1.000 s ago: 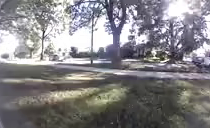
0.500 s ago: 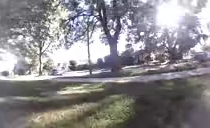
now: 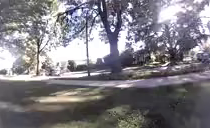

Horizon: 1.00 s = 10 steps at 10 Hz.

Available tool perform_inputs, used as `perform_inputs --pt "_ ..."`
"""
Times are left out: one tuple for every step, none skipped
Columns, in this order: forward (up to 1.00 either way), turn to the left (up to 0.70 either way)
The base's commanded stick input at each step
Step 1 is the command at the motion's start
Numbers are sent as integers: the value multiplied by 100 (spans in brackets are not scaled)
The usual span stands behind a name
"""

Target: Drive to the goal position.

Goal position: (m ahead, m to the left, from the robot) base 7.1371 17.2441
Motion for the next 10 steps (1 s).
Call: perform_inputs --pt "100 0" --pt "100 0" --pt "100 0" --pt "100 1" --pt "100 20" --pt "100 40" --pt "100 40" --pt "100 18" --pt "100 0" --pt "100 0"
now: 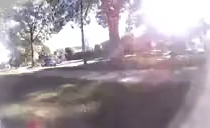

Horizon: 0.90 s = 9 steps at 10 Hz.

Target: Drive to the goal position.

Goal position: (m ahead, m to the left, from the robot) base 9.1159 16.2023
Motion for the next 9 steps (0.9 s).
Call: perform_inputs --pt "100 0" --pt "100 0" --pt "100 0" --pt "100 7" --pt "100 28" --pt "100 40" --pt "100 27" --pt "100 7" --pt "100 0"
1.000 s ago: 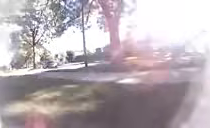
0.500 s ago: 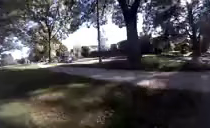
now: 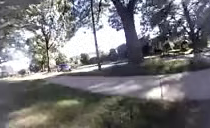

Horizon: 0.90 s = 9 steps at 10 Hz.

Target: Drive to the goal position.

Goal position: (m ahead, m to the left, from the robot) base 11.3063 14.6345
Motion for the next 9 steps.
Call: perform_inputs --pt "100 0" --pt "100 0" --pt "100 0" --pt "100 4" --pt "100 21" --pt "100 40" --pt "100 40" --pt "100 40" --pt "100 40"
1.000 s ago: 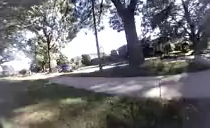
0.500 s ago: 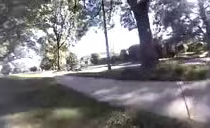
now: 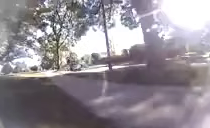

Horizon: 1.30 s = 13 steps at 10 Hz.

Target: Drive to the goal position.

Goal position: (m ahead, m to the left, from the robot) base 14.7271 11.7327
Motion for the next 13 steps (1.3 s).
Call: perform_inputs --pt "100 29" --pt "100 2" --pt "100 0" --pt "100 0" --pt "100 0" --pt "100 0" --pt "100 6" --pt "100 31" --pt "100 40" --pt "100 40" --pt "100 40" --pt "100 40" --pt "100 39"
